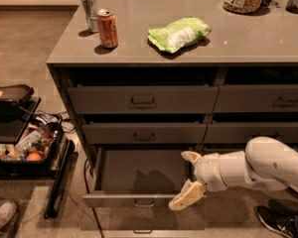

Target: Close bottom drawer

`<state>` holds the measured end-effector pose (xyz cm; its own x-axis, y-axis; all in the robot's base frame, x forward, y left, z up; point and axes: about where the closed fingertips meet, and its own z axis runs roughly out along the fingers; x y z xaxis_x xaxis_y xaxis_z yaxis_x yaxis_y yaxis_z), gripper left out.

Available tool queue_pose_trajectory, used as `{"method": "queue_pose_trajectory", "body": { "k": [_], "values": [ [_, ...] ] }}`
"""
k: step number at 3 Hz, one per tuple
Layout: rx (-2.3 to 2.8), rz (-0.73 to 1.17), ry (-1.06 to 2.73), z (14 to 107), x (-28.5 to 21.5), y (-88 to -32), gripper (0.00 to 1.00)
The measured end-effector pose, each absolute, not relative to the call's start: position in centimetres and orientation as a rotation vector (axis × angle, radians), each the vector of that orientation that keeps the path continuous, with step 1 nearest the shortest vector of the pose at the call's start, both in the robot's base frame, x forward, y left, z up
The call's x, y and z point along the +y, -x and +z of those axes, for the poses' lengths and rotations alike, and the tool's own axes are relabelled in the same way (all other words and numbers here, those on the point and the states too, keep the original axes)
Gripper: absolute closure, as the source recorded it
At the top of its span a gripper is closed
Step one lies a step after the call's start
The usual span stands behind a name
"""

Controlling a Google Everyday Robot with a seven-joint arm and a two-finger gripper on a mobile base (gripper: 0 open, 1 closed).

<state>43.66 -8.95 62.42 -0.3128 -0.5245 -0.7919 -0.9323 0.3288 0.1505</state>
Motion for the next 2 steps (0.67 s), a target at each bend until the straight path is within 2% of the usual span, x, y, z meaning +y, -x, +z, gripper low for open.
{"method": "queue_pose_trajectory", "body": {
  "k": [1,2],
  "values": [
    [1.880,0.804,1.212,61.5,-7.6,-42.4,0.00],
    [1.790,0.692,1.230,63.1,-6.6,-43.8,0.00]
  ]
}}
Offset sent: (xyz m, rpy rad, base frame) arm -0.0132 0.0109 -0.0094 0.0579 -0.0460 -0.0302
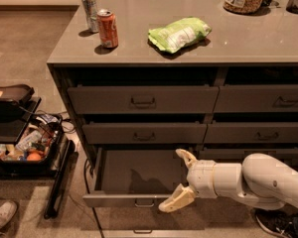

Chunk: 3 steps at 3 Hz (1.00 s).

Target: Close bottom drawer

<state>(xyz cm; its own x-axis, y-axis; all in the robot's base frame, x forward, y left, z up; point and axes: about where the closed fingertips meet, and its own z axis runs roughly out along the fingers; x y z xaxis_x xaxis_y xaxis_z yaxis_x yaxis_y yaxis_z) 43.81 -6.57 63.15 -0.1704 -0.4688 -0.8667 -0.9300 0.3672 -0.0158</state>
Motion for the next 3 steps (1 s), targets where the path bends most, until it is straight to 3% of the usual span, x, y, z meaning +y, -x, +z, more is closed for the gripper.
{"method": "queue_pose_trajectory", "body": {
  "k": [2,3],
  "values": [
    [1.768,0.632,1.197,61.9,-6.3,-44.1,0.00],
    [1.700,0.569,1.180,58.9,-3.4,-42.1,0.00]
  ]
}}
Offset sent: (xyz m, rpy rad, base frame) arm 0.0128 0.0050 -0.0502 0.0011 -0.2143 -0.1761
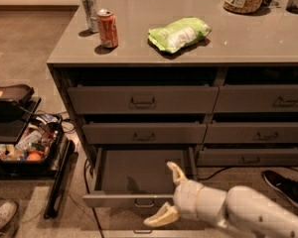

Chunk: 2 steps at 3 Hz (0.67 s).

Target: Close bottom drawer

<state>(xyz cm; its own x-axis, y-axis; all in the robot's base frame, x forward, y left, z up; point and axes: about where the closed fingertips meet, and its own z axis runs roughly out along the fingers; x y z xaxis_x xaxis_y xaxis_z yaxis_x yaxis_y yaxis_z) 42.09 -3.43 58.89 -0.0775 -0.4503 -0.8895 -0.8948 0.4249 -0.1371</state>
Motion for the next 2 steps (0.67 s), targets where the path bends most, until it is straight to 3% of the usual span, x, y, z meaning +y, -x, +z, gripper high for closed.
{"method": "queue_pose_trajectory", "body": {
  "k": [1,2],
  "values": [
    [1.667,0.503,1.172,56.7,-0.6,-40.3,0.00],
    [1.695,0.430,1.132,56.2,-1.3,-41.6,0.00]
  ]
}}
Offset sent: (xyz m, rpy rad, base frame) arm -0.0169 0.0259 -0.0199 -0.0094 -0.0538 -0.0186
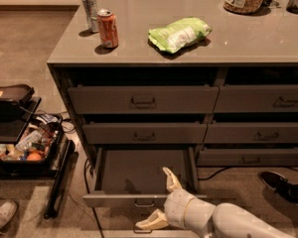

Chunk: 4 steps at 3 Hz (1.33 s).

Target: Close bottom drawer

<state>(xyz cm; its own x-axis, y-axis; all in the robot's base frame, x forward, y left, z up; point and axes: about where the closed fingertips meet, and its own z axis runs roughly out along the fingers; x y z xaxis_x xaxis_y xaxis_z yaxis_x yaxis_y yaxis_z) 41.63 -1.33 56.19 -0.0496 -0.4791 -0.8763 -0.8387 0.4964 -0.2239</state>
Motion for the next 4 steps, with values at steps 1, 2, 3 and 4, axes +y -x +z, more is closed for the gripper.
{"method": "queue_pose_trajectory", "body": {
  "k": [1,2,3,4],
  "values": [
    [1.690,0.419,1.123,56.1,-1.1,-41.6,0.00],
    [1.671,0.404,1.104,54.9,0.3,-42.3,0.00],
    [1.664,0.334,0.995,53.0,0.9,-44.8,0.00],
    [1.685,0.229,0.870,51.5,-0.6,-46.6,0.00]
  ]
}}
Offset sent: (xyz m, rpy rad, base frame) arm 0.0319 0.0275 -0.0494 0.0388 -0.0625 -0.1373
